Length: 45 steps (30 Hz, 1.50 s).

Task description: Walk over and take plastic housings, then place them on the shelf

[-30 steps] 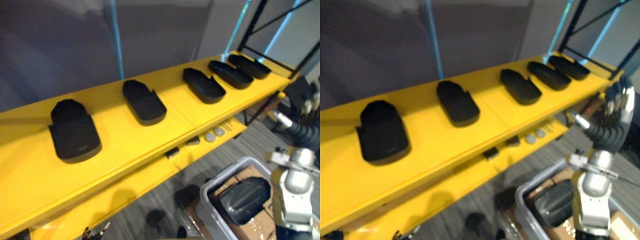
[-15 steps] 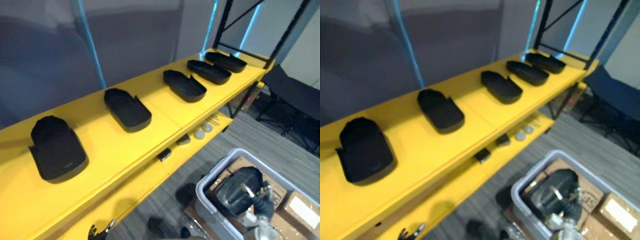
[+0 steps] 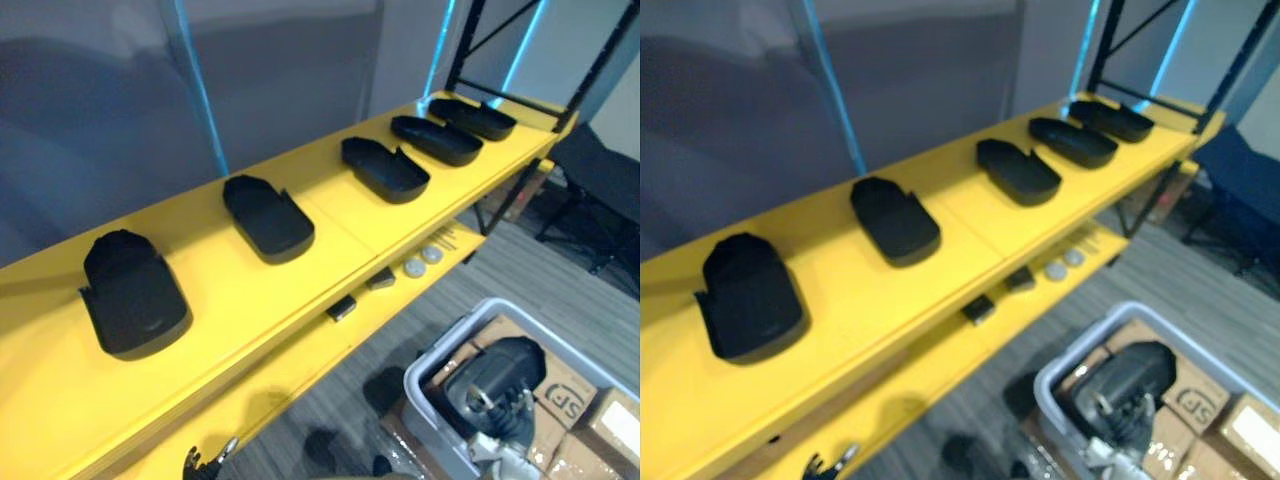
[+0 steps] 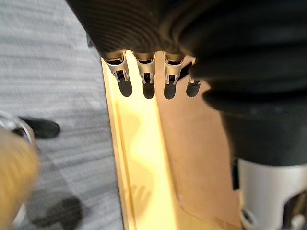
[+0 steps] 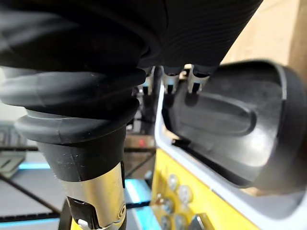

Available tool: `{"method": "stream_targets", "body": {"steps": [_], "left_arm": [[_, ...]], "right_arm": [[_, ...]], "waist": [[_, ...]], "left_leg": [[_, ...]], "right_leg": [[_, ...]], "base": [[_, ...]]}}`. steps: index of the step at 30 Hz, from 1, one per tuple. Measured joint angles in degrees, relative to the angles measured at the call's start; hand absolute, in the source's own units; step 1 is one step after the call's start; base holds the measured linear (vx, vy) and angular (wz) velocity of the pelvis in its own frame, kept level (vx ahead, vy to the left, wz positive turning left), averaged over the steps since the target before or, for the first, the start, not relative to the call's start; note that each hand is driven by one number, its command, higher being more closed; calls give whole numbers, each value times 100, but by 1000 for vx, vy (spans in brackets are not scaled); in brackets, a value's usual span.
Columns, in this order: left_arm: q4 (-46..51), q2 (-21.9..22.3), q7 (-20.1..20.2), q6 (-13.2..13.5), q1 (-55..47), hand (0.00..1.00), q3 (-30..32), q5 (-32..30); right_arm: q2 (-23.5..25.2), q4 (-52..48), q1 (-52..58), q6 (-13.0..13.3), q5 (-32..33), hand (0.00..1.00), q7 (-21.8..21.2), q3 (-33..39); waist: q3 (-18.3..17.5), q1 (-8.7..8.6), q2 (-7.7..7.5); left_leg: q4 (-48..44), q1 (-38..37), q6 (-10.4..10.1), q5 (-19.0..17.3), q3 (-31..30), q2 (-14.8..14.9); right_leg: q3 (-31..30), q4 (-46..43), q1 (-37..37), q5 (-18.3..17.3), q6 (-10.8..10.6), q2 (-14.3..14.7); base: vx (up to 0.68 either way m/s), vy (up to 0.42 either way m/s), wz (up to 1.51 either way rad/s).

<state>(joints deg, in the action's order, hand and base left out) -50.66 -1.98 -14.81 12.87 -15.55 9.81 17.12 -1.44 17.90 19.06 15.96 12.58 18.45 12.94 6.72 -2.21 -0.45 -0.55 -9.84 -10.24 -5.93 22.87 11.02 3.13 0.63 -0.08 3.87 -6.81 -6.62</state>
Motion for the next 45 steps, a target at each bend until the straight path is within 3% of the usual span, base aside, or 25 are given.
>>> {"method": "stream_targets", "body": {"steps": [5,8,10,13,15,16,17,20,24,27,28,29,30,31,33,35,36,37,39,41,44,45], "left_arm": [[6,-67,43,-79,144,0,24,41],[4,-125,95,-90,242,0,13,35],[-3,-111,145,-85,205,0,14,31],[3,-17,147,-9,121,0,12,38],[2,27,144,92,81,0,-35,32],[19,5,143,133,111,0,-117,25],[49,-18,154,191,172,0,-181,14],[35,-181,265,185,464,0,-273,-50],[67,-430,377,121,636,0,-434,-374],[115,-445,370,76,588,0,-345,-361],[125,-437,372,74,545,0,-215,-351],[113,-422,370,87,472,0,50,-339],[50,-418,367,92,467,0,169,-338],[-58,-397,328,133,423,0,407,-194],[-187,-413,313,154,234,0,714,168],[-231,-430,320,134,-137,0,937,328],[-234,-425,311,51,-315,0,1032,325],[-241,-433,310,7,-369,0,1053,325],[-303,-220,344,-199,-462,0,1195,471],[-457,-67,423,-278,-476,0,1204,553],[-472,47,637,-306,-469,0,1212,817],[-465,142,707,-307,-383,0,1196,963]], "right_arm": [[-73,-106,-274,85,1,0,44,-229],[-159,-362,-533,196,-14,0,55,-247],[-390,-466,-767,239,-95,0,71,-402],[-860,-637,-1407,273,-155,0,-48,-741],[-1070,-651,-1749,274,-155,0,-161,-874],[-1165,-683,-1872,274,-156,0,-192,-874],[-1309,-700,-1965,272,-156,0,-200,-874],[-1378,-706,-2015,238,-94,0,-116,-865],[-1238,-943,-1435,272,250,0,-87,-845],[-844,-1516,-696,432,161,0,-280,-769],[-782,-1557,-486,483,59,0,-451,-773],[-753,-1557,-471,493,0,0,-603,-788],[-732,-1556,-503,500,0,0,-638,-798],[-700,-1508,-696,527,-49,0,-712,-864],[-700,-1480,-982,543,-286,0,-694,-924],[-702,-1367,-1311,542,-244,0,-677,-1108],[-701,-1205,-1447,479,-264,0,-581,-1225],[-700,-1129,-1479,421,-266,0,-560,-1262],[-697,-957,-1646,172,-263,0,-431,-1383],[-699,-957,-1601,36,-378,0,-243,-1463],[-698,-956,-1483,-239,-627,0,-94,-1470],[-703,-961,-1447,-255,-679,0,14,-1391]], "waist": [[334,1,-116],[584,0,-82],[664,137,-21],[756,332,64],[791,384,118],[810,387,151],[836,382,171],[952,404,97],[1078,251,86],[1169,90,-32],[1190,61,-70],[1193,62,-84],[1197,104,-47],[1221,199,19],[1215,283,17],[1122,453,-104],[1043,464,-208],[1006,506,-232],[924,617,-82],[878,597,2],[855,582,-33],[897,477,-59]], "left_leg": [[-326,347,23,-110,7,24],[-800,651,66,-367,-68,82],[-1358,844,279,-734,-784,95],[-2560,1218,821,-1440,-2110,-102],[-2777,1207,847,-1767,-2450,-233],[-2777,1211,824,-1926,-2451,-275],[-2696,1212,677,-2110,-2371,-312],[-2728,1188,625,-2167,-2168,-505],[-3074,818,776,-2279,-2195,-608],[-3124,505,938,-2387,-1891,-668],[-3168,465,1020,-2422,-1870,-631],[-3141,447,1132,-2487,-1716,-461],[-3049,413,1135,-2488,-1641,-361],[-2888,348,1042,-2445,-1425,-147],[-2853,288,943,-2381,-1301,74],[-2921,300,924,-2372,-1104,178],[-3026,419,913,-2368,-1082,162],[-3095,495,892,-2367,-1119,138],[-3009,614,621,-2195,-1341,209],[-2809,585,536,-2147,-1260,222],[-2595,638,346,-2045,-1092,197],[-2601,783,268,-1944,-1123,208]], "right_leg": [[-133,-43,-313,18,23,-12],[-294,-47,-519,134,-6,15],[-639,-32,-650,228,-20,134],[-1402,-5,-837,314,-25,324],[-1758,-13,-993,380,-27,418],[-1822,-13,-1076,441,-17,417],[-1817,-40,-1233,600,-86,417],[-1524,-126,-1438,851,-5,351],[-1856,-471,-1371,872,-12,536],[-1761,-511,-1285,1008,16,591],[-1557,-419,-1286,1225,509,712],[-1133,-336,-1293,506,1550,770],[-752,-372,-1328,-28,1485,770],[-411,-1084,-1571,-110,1323,766],[-61,-2025,-1575,-219,1230,622],[189,-2788,-1475,-500,1254,279],[240,-2963,-1375,-238,1295,109],[308,-2820,-1371,-224,1120,102],[439,-2237,-1317,47,942,303],[640,-1878,-1237,-14,841,334],[949,-1459,-1271,-86,369,335],[964,-1177,-1283,-16,299,402]], "base": [[-31,-4,-8],[-11,-18,-32],[35,-126,-96],[-34,69,-125],[-62,133,-115],[-74,196,-95],[-69,201,-79],[-23,89,-65],[-8,73,-69],[-47,7,-80],[-150,-86,-89],[-175,-64,-96],[-177,-4,-103],[-137,12,-79],[-59,12,-59],[160,-10,-50],[176,-69,-38],[130,-125,-55],[29,-165,-63],[42,-146,-41],[30,-155,-38],[14,-161,-26]]}}
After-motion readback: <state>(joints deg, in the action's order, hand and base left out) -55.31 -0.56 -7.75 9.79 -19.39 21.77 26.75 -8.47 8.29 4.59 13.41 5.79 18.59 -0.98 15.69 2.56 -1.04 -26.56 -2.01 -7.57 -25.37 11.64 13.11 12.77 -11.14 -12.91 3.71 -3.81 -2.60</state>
